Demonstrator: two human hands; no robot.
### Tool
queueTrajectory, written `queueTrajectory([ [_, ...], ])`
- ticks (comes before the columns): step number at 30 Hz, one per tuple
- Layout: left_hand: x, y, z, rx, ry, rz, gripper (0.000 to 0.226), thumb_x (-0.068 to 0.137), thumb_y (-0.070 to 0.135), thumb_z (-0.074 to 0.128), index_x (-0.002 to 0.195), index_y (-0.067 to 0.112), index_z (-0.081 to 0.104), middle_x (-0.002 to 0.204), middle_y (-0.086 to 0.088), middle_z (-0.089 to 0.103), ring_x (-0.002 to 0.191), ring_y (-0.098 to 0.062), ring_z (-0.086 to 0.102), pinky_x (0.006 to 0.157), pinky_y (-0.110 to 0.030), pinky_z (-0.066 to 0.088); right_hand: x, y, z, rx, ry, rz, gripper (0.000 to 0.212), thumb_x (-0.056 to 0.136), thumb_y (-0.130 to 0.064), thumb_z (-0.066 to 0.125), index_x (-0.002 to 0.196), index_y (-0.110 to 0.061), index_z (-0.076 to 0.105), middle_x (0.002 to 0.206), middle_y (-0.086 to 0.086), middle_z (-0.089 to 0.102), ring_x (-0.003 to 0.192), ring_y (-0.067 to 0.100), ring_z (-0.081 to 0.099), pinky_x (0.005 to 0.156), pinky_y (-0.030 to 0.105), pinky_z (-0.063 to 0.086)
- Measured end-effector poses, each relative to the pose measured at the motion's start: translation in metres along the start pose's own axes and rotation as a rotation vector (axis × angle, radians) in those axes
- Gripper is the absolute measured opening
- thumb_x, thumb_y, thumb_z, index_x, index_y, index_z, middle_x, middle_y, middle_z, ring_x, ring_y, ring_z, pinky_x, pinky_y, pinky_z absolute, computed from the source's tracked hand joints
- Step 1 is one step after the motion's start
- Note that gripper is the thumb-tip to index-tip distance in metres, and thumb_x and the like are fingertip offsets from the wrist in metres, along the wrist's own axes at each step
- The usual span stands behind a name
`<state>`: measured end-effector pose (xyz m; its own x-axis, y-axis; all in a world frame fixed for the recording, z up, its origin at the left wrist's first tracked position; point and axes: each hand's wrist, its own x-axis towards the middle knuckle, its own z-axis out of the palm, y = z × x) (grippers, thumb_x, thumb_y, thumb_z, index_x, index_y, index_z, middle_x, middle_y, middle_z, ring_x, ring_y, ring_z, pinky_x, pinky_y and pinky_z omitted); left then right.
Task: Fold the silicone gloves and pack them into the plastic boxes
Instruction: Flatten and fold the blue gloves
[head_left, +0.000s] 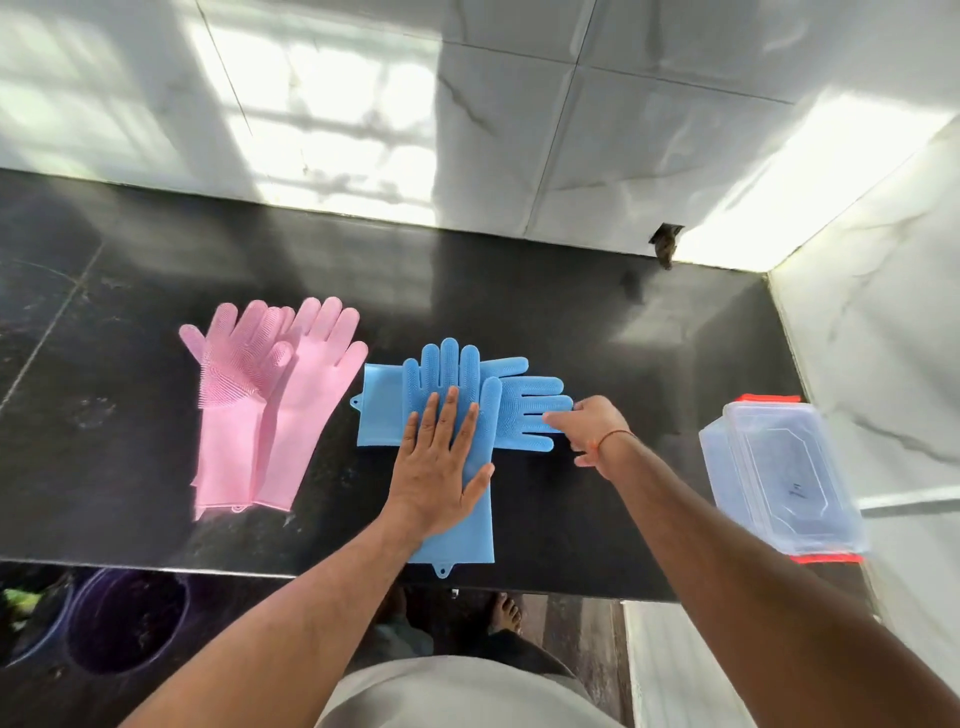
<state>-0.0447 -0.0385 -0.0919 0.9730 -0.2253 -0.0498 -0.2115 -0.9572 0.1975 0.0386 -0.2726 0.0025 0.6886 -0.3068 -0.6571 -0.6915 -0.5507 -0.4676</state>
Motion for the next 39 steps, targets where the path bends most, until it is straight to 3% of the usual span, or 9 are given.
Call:
queueTrajectory([
  [2, 0.001, 0.0, -0.001, 0.012, -0.011, 0.001, 0.088, 0.108, 0.071, 0.023, 0.175, 0.025, -0.011, 0.183, -0.006, -0.021, 0.169, -0.032, -0.016, 0.138, -0.055, 0.005, -0.007, 0.007, 0.019, 0.144, -0.007, 0.04, 0.038, 0.085, -0.028, 0.079, 0.117, -0.009, 0.07, 0.094, 0.005, 0.07, 0.075, 0.023, 0.064, 0.085, 0.045, 0.067],
  [5, 0.001, 0.001, -0.002, 0.024, -0.024, 0.003, 0.089, 0.108, 0.072, 0.022, 0.175, 0.025, -0.012, 0.182, -0.007, -0.021, 0.169, -0.033, -0.016, 0.138, -0.054, 0.004, -0.016, 0.007, 0.042, 0.384, -0.009, 0.061, 0.036, 0.084, -0.026, 0.087, 0.113, -0.013, 0.069, 0.104, 0.008, 0.077, 0.088, 0.02, 0.074, 0.089, 0.051, 0.065],
  [9, 0.0, 0.002, -0.003, 0.017, -0.033, 0.001, 0.088, 0.108, 0.072, 0.022, 0.175, 0.025, -0.01, 0.183, -0.008, -0.02, 0.169, -0.032, -0.016, 0.138, -0.053, 0.002, -0.028, -0.001, 0.066, 0.654, -0.132, 0.108, 0.021, 0.086, -0.021, 0.089, 0.097, -0.022, 0.071, 0.098, -0.007, 0.072, 0.091, 0.008, 0.061, 0.086, 0.041, 0.052],
  [14, -0.002, 0.001, -0.004, -0.013, -0.022, -0.011, 0.088, 0.108, 0.073, 0.022, 0.176, 0.026, -0.006, 0.183, -0.006, -0.017, 0.17, -0.03, -0.013, 0.138, -0.052, 0.002, -0.032, -0.005, 0.081, 0.733, -0.04, -0.019, 0.014, 0.097, -0.024, 0.077, 0.109, -0.021, 0.071, 0.109, 0.001, 0.077, 0.097, 0.015, 0.069, 0.078, 0.038, 0.06],
  [18, -0.004, 0.0, -0.005, -0.076, -0.002, -0.022, 0.092, 0.105, 0.077, 0.027, 0.176, 0.028, -0.007, 0.184, -0.005, -0.011, 0.171, -0.027, -0.008, 0.139, -0.048, 0.002, -0.025, -0.003, 0.067, 0.688, 0.096, -0.129, 0.016, 0.099, -0.024, 0.072, 0.11, -0.017, 0.064, 0.107, 0.005, 0.072, 0.098, 0.02, 0.066, 0.101, 0.055, 0.06],
  [20, -0.005, 0.0, -0.005, -0.085, 0.002, -0.015, 0.092, 0.105, 0.079, 0.024, 0.175, 0.029, -0.009, 0.185, -0.003, -0.011, 0.171, -0.025, -0.008, 0.139, -0.047, 0.003, -0.023, -0.004, 0.059, 0.682, 0.139, -0.179, 0.011, 0.099, -0.022, 0.072, 0.104, -0.02, 0.062, 0.103, 0.002, 0.069, 0.095, 0.018, 0.063, 0.101, 0.058, 0.058],
  [26, -0.007, -0.002, -0.005, -0.116, 0.025, -0.002, 0.084, 0.108, 0.075, 0.01, 0.175, 0.03, -0.012, 0.184, 0.0, -0.016, 0.17, -0.024, -0.011, 0.139, -0.048, 0.004, -0.024, -0.013, 0.039, 0.834, 0.179, -0.275, 0.015, 0.1, -0.01, 0.067, 0.098, -0.022, 0.059, 0.105, 0.005, 0.066, 0.099, 0.019, 0.066, 0.087, 0.047, 0.067],
  [35, -0.008, -0.002, -0.008, -0.065, 0.012, -0.039, 0.08, 0.108, 0.069, 0.002, 0.175, 0.027, -0.012, 0.184, -0.004, -0.017, 0.17, -0.027, -0.014, 0.138, -0.048, -0.001, -0.027, -0.025, -0.027, 1.059, 0.291, -0.381, 0.02, 0.103, -0.01, 0.067, 0.114, -0.026, 0.061, 0.118, 0.004, 0.073, 0.11, 0.024, 0.077, 0.076, 0.05, 0.069],
  [39, -0.005, 0.001, -0.009, -0.02, -0.032, -0.047, 0.078, 0.108, 0.069, 0.006, 0.175, 0.032, -0.006, 0.183, -0.005, -0.017, 0.169, -0.032, -0.016, 0.138, -0.053, 0.001, -0.035, -0.023, -0.075, 0.95, 0.258, -0.47, 0.026, 0.103, -0.012, 0.067, 0.12, -0.032, 0.061, 0.123, 0.005, 0.073, 0.109, 0.025, 0.077, 0.072, 0.05, 0.069],
])
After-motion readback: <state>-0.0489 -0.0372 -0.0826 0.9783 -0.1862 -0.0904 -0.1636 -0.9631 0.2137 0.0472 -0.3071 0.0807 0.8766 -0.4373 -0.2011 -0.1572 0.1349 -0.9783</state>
